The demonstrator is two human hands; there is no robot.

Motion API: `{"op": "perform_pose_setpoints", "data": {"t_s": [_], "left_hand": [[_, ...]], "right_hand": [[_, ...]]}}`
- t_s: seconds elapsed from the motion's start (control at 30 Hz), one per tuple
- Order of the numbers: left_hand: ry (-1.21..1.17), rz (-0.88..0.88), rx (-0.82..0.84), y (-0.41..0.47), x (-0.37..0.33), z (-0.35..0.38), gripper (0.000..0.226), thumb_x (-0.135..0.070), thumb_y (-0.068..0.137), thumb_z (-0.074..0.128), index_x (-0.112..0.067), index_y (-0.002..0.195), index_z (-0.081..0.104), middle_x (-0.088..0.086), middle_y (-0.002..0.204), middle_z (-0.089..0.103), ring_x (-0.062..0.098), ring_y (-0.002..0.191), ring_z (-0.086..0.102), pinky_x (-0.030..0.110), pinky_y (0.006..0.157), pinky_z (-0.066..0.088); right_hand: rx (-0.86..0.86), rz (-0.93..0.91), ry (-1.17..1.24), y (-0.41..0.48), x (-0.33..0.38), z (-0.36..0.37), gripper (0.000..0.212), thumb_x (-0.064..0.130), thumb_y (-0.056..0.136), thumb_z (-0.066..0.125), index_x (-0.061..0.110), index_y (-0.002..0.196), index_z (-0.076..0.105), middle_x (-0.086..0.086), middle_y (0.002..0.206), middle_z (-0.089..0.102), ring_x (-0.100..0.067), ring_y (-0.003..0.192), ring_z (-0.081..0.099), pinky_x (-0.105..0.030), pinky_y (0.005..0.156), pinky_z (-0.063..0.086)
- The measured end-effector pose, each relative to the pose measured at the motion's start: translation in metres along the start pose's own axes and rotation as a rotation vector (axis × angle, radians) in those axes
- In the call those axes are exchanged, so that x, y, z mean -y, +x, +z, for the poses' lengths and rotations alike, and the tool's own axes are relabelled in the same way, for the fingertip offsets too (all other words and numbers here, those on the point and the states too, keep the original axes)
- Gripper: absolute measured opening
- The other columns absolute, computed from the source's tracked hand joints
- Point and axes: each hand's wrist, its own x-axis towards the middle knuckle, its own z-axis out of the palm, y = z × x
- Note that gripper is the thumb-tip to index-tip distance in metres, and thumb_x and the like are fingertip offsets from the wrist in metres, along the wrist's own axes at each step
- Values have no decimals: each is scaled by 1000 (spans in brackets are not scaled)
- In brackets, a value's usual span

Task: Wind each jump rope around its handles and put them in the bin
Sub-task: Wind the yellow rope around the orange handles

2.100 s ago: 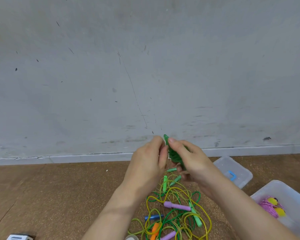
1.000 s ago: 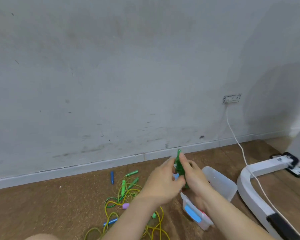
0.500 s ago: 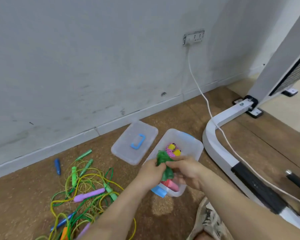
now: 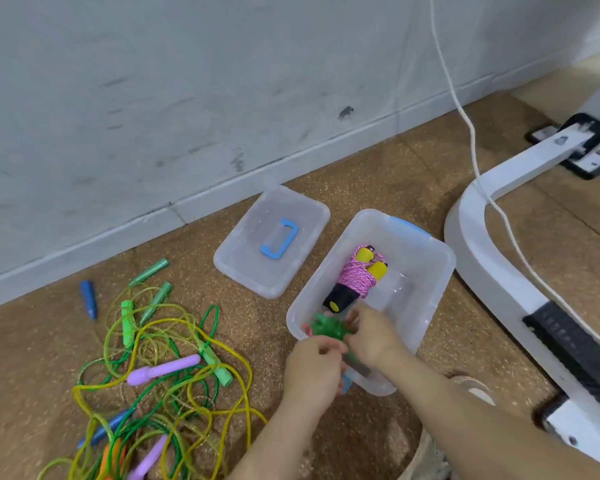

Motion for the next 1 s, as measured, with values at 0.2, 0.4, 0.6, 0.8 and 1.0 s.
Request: {"op": "perform_pose_setpoints", "data": {"t_s": [0.2,0.4,0.6,0.8,1.0], "left_hand": [[-4,103,-107,-4,23,-33,35,-3,88,44,-24,76,70,1,66,63,13,54,53,33,54,44],[289,250,-414,-21,60,-92,28,-4,86,51,-27,79,66,-7,78,65,7,70,56,27,69,46],[625,315,-750,-36,133,-160,41,-1,62,74,-16,95,56,2,93,49,29,89,51,32,80,38],[272,-281,-476,-36,209,-176,83,-42,67,80,-15,134,39,8,129,52,31,122,45,39,98,41],[-312,-306,-272,-24,228,-166,86,-10,61,68,-22,141,37,3,112,66,24,98,66,42,87,54]], "right_hand": [[-61,-53,-251,8,1,26,30,21,91,49,26,120,59,-2,118,60,-30,113,47,-41,91,46],[-363,-306,17,-18,41,8,19,12,93,51,12,103,68,-6,102,65,-23,93,59,-32,78,45],[9,-478,75,-56,102,63,22,11,86,53,19,104,64,5,91,63,-14,85,58,-29,75,45],[436,167,305,-68,80,163,56,20,83,65,22,133,41,-2,102,60,-23,94,60,-31,79,50],[573,304,534,-100,95,239,37,18,84,65,26,118,52,-9,101,69,-25,78,67,-33,60,54]]}}
